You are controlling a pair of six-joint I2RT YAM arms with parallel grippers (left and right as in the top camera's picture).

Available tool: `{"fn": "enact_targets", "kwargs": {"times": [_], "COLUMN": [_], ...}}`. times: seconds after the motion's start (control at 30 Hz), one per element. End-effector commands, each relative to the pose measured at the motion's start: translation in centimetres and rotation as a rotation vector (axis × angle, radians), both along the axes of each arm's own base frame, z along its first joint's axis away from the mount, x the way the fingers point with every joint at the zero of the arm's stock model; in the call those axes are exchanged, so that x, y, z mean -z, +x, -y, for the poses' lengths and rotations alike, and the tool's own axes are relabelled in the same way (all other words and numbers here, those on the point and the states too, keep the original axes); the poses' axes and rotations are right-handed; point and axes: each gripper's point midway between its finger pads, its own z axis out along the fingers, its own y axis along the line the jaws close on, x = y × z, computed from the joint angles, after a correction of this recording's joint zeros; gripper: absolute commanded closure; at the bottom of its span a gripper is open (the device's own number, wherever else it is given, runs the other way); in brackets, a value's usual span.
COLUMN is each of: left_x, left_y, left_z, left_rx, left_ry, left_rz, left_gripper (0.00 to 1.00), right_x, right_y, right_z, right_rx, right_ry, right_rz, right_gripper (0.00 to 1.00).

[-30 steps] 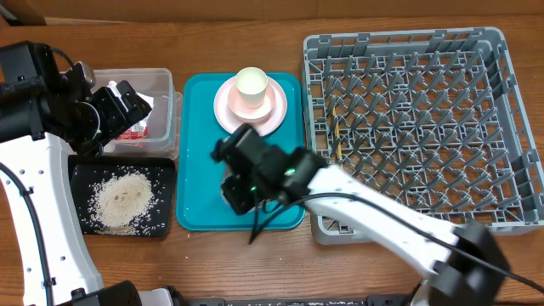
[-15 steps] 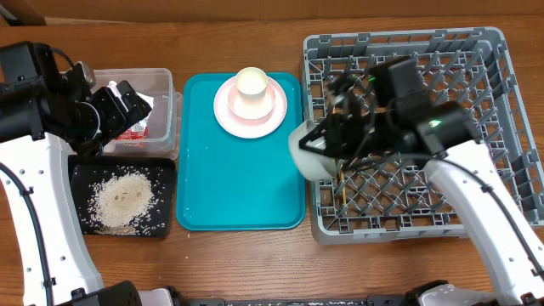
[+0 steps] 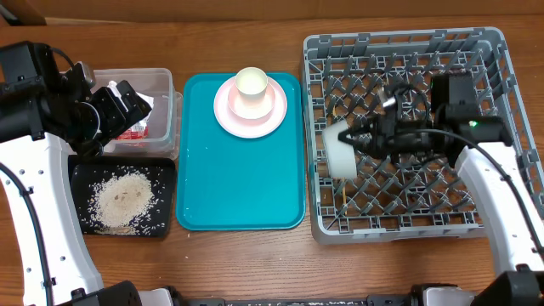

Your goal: Sort waste into correct bins and load items into the dishwasher

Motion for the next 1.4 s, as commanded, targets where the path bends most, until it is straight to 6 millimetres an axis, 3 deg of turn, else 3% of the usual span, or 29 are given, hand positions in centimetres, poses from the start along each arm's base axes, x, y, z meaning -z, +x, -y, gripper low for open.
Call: {"fn": "enact_targets", "kwargs": {"times": [0.0,0.33,0.57,0.93,1.13,1.37], "left_x": [-0.8,-0.8,-0.8,-0.8,-0.8,-0.8], "left_y": [-0.1,-0.1,-0.1,-0.1,-0.1,-0.1], "left_z": [-0.1,-0.1,-0.1,-0.1,-0.1,-0.1], "left_rx": [0.017,0.017,0.017,0.017,0.017,0.017], "left_ry": [0.023,0.023,0.024,0.023,0.023,0.023], "left_rz": [0.026,0.026,0.027,0.026,0.026,0.026], "left_gripper": [0.0,0.0,0.0,0.0,0.0,0.0], "right_x": [-1.3,2.6,3.6,7.5,8.7,9.7], "right_y": [-2.3,-3.5,-3.3,-2.0,-1.3,-0.6], "right_z": [-0.4,0.1,0.3,1.8,3.3,5.0], "right_rx": [-0.081,-0.058,-0.052,0.028,0.059,0.1], "right_ry": [0.216,0.202,0.153,-0.091,-0.175,-0.249], "right_rz": [-0.003,-0.036,0.006,0.007,0.048,0.075], "right_gripper": [0.96,0.96,0.96,0.96,0.95,0.87]}}
